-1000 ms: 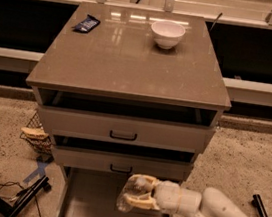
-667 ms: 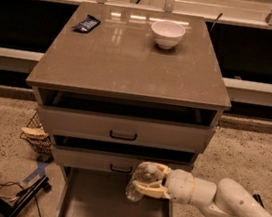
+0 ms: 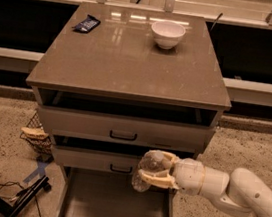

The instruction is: Pick water bottle from bottom drawer and place on counter

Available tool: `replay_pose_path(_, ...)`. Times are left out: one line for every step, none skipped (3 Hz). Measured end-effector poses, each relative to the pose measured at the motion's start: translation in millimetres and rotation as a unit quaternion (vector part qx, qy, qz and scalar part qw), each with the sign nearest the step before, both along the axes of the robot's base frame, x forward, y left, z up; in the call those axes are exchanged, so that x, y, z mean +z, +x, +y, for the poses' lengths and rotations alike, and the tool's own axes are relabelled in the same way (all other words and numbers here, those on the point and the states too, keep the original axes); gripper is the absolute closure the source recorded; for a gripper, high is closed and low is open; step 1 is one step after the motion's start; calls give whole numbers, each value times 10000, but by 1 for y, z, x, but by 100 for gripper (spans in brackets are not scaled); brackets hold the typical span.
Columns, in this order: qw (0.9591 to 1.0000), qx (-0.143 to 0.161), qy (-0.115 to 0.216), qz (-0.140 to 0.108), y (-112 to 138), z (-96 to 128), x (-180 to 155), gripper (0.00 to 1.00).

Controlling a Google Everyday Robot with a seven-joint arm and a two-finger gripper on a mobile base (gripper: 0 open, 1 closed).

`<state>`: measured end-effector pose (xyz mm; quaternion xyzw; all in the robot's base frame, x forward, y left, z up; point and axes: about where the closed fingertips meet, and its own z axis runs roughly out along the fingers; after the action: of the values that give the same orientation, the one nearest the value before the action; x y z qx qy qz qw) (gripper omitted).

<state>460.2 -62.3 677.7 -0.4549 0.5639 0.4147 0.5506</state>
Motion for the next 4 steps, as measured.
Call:
replay_pose_path(9998, -51, -115, -181, 1, 3, 30, 100)
replay_pose_path(9994, -75, -221, -274, 5, 4, 107, 100)
replay_pose_path(9991, 35, -272, -328, 19, 7, 181, 100)
replay_pose_path(9978, 299, -216, -542, 42, 26, 254, 100)
